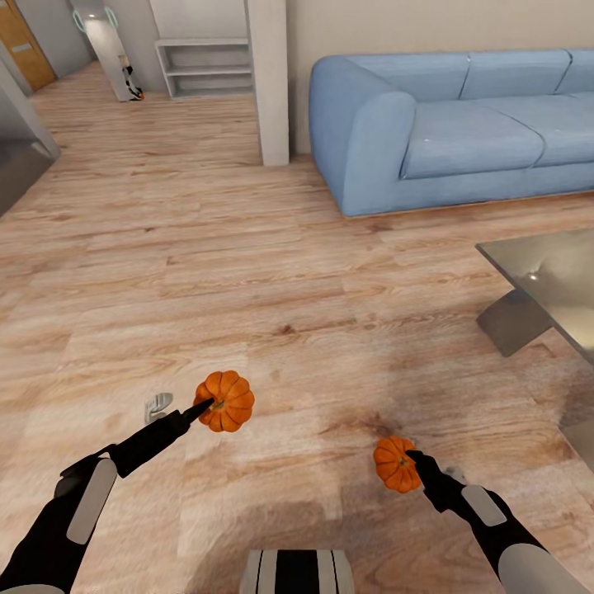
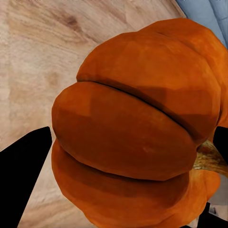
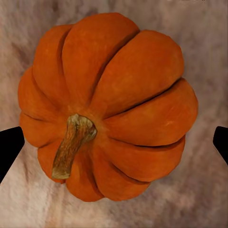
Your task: Place each of the two pumpkins and all three candles from the living room inside a cabinet in the living room (use any cabinet), then make sure every cabinet is closed, and position the cauldron so it is next to a table in the living room.
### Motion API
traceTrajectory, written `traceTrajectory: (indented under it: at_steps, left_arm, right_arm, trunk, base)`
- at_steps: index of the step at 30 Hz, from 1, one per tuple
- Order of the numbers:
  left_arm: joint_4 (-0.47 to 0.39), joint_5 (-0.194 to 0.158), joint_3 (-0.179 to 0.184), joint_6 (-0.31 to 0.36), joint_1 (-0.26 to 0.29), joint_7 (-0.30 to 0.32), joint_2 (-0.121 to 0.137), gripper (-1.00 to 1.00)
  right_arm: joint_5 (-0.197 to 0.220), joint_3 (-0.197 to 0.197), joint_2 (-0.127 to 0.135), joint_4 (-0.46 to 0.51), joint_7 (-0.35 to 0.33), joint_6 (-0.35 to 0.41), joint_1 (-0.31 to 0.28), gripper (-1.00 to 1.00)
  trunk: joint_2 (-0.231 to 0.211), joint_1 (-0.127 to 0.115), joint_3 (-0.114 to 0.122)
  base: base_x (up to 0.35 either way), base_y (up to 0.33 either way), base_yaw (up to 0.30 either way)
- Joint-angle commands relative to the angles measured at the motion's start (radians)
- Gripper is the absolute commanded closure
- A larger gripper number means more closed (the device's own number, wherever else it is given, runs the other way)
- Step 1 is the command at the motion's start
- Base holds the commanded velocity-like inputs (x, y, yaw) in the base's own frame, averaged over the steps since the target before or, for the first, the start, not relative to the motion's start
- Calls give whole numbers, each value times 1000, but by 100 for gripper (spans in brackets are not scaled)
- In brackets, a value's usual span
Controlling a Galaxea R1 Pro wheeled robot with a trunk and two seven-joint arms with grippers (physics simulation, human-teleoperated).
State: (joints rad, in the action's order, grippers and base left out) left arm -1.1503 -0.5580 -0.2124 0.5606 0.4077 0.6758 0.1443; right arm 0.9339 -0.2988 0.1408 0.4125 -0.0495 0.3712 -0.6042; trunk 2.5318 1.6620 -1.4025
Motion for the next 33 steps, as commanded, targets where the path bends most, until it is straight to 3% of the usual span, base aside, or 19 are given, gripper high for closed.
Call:
traceTrajectory:
  at_steps: [1, 6, 17, 22, 33]
  left_arm:
    - [0, -5, -1, 7, 0, -1, 0, 100]
    - [0, -5, -1, 7, 0, -1, 0, 100]
    - [0, -5, -1, 6, 0, 0, 0, 100]
    - [0, -5, -1, 5, 0, 0, 1, 100]
    - [0, -5, -1, 6, 0, -1, 1, 100]
  right_arm:
    - [0, -7, 0, 0, -3, 6, -1, -100]
    - [0, -8, 0, 1, -4, 7, -1, -100]
    - [0, -7, 0, 4, -8, 8, -2, -100]
    - [0, -6, 0, 5, -9, 8, -2, -100]
    - [0, -6, 2, 5, -13, 9, -2, -100]
  trunk:
    - [0, 0, -4]
    - [2, 3, -24]
    - [2, 3, -24]
    - [3, 5, -43]
    - [3, 5, -43]
  base:
    - [0, 0, 0]
    - [0, 0, 0]
    - [0, 0, 0]
    - [0, 0, 0]
    - [0, 0, 0]
